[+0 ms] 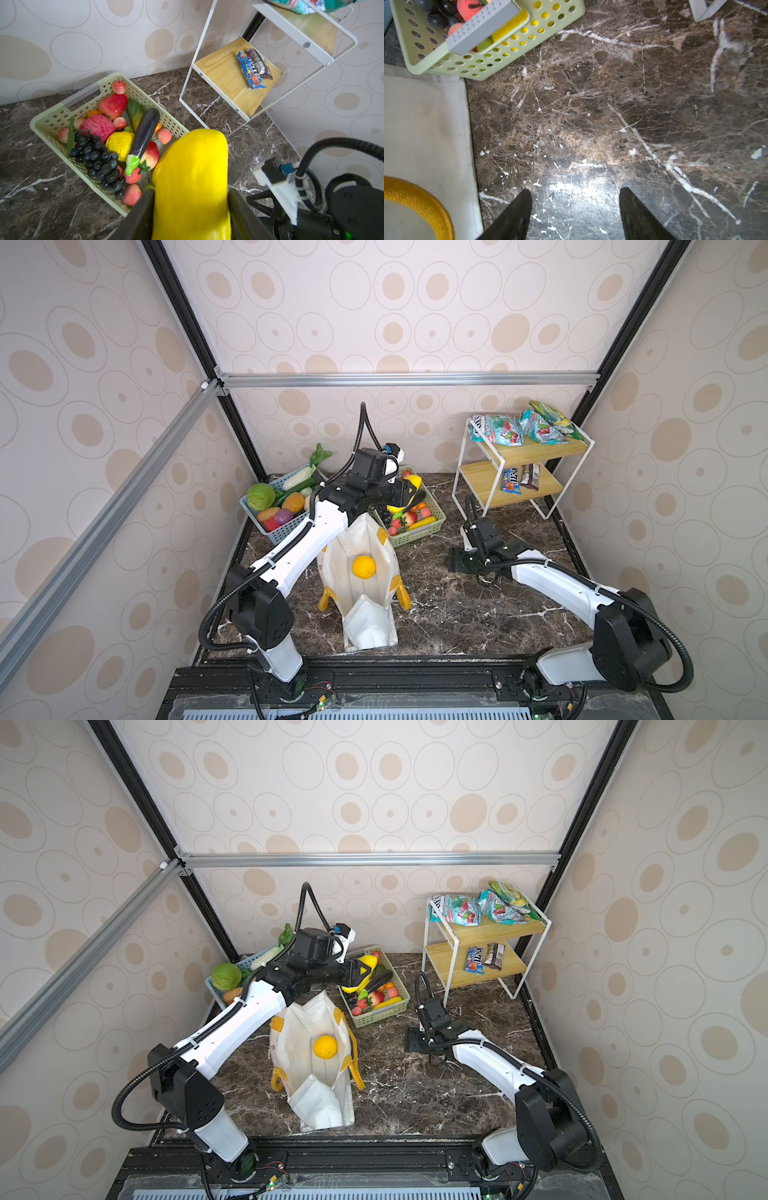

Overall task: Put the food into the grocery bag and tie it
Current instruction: 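Lift the yellow squash with the left gripper and carry it toward the bag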

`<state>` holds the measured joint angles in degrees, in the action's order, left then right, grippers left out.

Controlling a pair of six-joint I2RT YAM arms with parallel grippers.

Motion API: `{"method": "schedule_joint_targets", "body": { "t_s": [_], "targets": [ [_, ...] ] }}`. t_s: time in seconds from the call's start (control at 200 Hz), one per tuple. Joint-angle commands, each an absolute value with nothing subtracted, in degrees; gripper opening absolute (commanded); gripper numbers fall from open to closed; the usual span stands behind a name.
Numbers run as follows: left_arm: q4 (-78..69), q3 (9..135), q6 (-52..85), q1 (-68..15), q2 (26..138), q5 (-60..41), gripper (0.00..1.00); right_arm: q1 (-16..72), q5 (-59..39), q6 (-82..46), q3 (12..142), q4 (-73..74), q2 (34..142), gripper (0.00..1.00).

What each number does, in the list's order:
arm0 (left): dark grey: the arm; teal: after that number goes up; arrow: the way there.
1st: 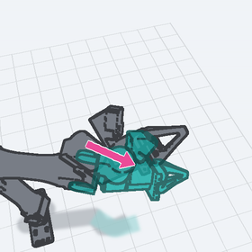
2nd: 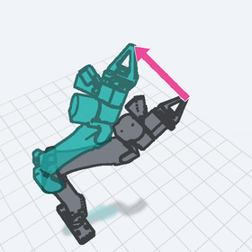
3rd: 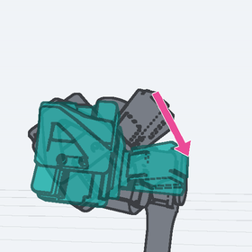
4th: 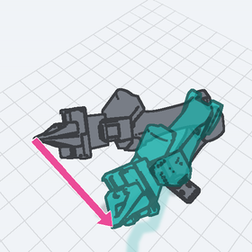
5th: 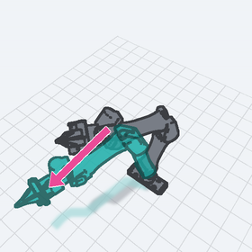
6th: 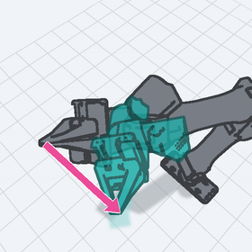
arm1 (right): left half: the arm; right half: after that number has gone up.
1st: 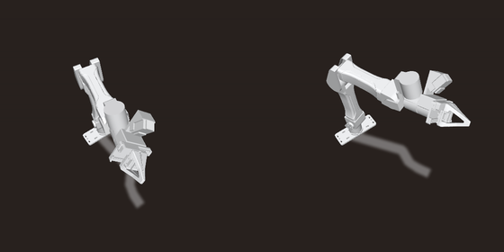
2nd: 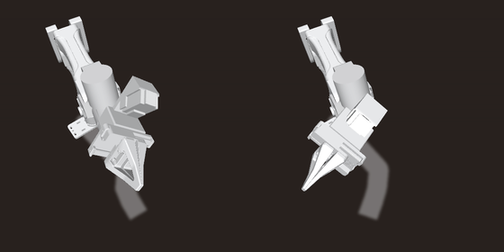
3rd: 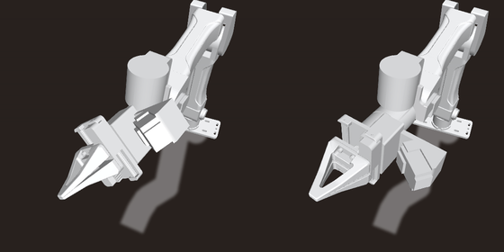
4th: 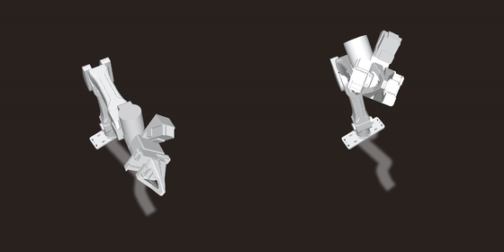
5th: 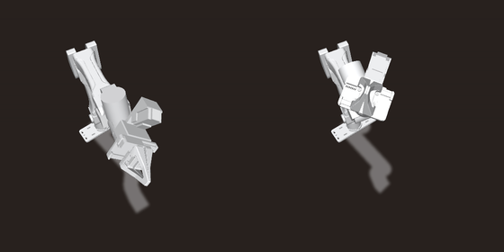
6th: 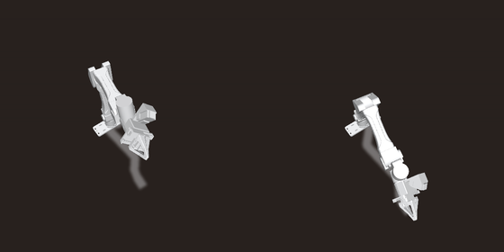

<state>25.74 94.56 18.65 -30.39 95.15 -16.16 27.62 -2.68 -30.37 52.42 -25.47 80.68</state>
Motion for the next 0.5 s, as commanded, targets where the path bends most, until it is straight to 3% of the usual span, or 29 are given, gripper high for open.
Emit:
{"method": "schedule_joint_targets", "body": {
  "t_s": [0.0,0.495],
  "targets": [
    [25.0,92.57,19.07,-29.67,90.9,-16.46,0.55,27.26,-2.97,-29.58,54.31,-25.6,81.45,0.7],
    [28.89,83.86,18.66,-25.54,81.75,-15.35,0.55,27.31,-4.31,-29.53,56.34,-25.66,84.11,0.7]
  ]
}}
